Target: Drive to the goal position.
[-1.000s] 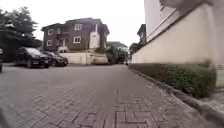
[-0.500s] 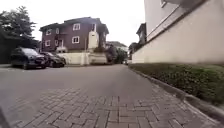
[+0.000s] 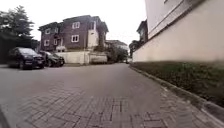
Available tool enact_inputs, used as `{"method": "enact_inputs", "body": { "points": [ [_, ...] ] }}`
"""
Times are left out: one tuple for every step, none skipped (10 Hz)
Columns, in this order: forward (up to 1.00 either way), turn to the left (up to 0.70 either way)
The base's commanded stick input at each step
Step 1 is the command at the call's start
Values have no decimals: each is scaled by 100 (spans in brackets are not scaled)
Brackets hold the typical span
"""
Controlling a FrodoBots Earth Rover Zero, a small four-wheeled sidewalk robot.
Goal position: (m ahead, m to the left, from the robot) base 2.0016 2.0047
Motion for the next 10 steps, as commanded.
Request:
{"method": "enact_inputs", "body": {
  "points": [
    [70,0],
    [70,0],
    [70,0],
    [70,0],
    [70,0],
    [70,0],
    [70,0],
    [70,0],
    [70,0],
    [70,0]
  ]
}}
